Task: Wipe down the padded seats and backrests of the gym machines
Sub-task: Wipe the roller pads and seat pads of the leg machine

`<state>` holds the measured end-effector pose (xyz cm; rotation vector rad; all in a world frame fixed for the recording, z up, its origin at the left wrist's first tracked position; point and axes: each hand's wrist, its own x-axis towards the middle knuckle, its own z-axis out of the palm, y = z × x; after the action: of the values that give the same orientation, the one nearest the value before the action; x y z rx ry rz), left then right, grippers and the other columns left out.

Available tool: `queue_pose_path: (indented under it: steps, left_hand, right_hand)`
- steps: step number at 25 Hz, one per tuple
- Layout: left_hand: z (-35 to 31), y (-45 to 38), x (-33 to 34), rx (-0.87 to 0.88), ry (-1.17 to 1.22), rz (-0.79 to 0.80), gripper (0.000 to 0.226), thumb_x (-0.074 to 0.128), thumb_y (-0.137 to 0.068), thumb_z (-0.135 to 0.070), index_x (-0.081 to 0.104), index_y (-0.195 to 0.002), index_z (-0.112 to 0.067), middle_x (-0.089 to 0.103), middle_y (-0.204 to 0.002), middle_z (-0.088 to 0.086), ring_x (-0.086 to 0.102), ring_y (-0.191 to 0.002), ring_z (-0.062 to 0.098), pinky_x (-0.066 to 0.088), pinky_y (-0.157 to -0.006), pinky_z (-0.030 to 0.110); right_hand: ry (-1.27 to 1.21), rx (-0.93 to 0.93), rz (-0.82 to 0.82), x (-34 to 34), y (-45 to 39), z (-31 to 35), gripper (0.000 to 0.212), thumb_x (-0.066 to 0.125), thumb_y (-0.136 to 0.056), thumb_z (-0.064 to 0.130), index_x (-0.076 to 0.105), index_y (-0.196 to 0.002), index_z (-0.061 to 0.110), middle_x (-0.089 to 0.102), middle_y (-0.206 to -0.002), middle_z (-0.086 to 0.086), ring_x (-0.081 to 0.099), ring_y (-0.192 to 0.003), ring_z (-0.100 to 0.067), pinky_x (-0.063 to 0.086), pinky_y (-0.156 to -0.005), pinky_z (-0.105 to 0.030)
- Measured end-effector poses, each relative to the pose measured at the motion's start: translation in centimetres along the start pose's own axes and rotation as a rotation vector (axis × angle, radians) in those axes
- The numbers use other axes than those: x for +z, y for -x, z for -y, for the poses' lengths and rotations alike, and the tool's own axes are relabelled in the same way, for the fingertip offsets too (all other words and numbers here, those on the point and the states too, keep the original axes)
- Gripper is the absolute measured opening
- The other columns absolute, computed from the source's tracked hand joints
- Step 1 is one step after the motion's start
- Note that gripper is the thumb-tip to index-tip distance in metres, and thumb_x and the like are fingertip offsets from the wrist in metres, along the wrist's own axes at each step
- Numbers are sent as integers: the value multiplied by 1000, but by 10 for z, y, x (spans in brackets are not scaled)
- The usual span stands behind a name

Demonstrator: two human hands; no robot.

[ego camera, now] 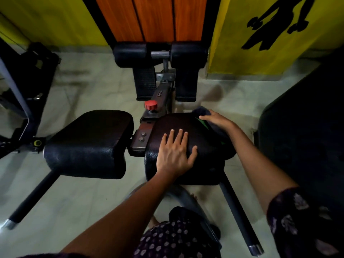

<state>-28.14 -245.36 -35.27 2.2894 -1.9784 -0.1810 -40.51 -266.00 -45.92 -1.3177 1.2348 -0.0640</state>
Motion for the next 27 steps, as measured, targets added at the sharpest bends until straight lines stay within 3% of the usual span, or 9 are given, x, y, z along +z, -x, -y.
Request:
queue_pose_path:
  steps: [2, 5, 8, 11, 13, 15, 19, 23, 27]
  left_hand:
    - [1, 0, 3, 10, -5, -23, 60, 35, -86, -48, 65, -119, -8, 63, -124, 13, 58, -116, 36, 45, -98, 46]
    - [2, 3, 7, 45, -21, -36, 59, 37, -87, -46, 64, -120, -7, 63, -125, 13, 58, -116, 36, 46, -98, 45]
    - [4, 2, 9, 52, -29, -66, 58, 38, -87, -45, 64, -121, -7, 62, -125, 13, 57, -116, 36, 46, -98, 44]
    - [6, 2, 9, 91, 2, -130, 53, 41, -88, -43, 66, -116, -6, 64, -122, 10, 58, -114, 34, 48, -96, 43]
    - [6, 2, 10, 138, 28, -176, 47, 44, -89, -40, 67, -111, -5, 65, -120, 9, 58, -112, 33, 48, -93, 41]
    - [6, 3, 10, 164, 36, -199, 44, 44, -89, -39, 67, -108, -7, 66, -118, 8, 59, -107, 31, 48, -90, 38]
    - [8, 1, 10, 174, 31, -218, 41, 44, -90, -38, 67, -107, -8, 68, -110, 5, 60, -96, 27, 47, -82, 35]
    - [8, 1, 9, 169, 38, -211, 40, 43, -89, -38, 67, -103, -9, 68, -106, 5, 60, -93, 25, 43, -79, 34]
    - [6, 1, 2, 149, 127, -146, 40, 41, -89, -40, 65, -96, -9, 67, -105, 7, 61, -92, 26, 45, -78, 35]
  right_hand:
    - [161, 5, 13, 3, -14, 17, 57, 63, -87, 37, 47, -135, 11, 52, -135, -6, 48, -126, -24, 36, -108, -41]
    - [371, -15, 3, 18, -15, 46, 53, 57, -93, 33, 44, -140, 12, 48, -140, -11, 46, -128, -28, 34, -104, -32]
    - [599, -115, 80, 39, -10, 66, 57, 52, -93, 47, 40, -143, 22, 44, -145, -10, 43, -130, -27, 35, -104, -35]
    - [704, -240, 144, 38, 9, 55, 66, 52, -87, 60, 37, -145, 31, 34, -152, -8, 29, -140, -26, 26, -112, -39]
    - [606, -238, 130, 23, 30, 35, 69, 56, -81, 65, 40, -142, 35, 32, -152, -7, 25, -142, -26, 21, -115, -40]
    - [404, -170, 113, 10, 41, 24, 73, 64, -77, 61, 46, -139, 28, 37, -145, -3, 30, -138, -20, 20, -115, -34]
    - [356, -57, 83, 7, -2, 31, 114, 62, -45, 84, 47, -139, 21, 46, -144, -5, 40, -133, -22, 30, -113, -41]
    - [538, -64, 17, 28, 18, 52, 66, 59, -84, 57, 46, -139, 23, 46, -143, -9, 44, -129, -28, 34, -108, -40]
    - [496, -138, 14, 26, 65, 50, 53, 59, -89, 43, 50, -135, 20, 49, -140, -11, 46, -126, -26, 36, -105, -35]
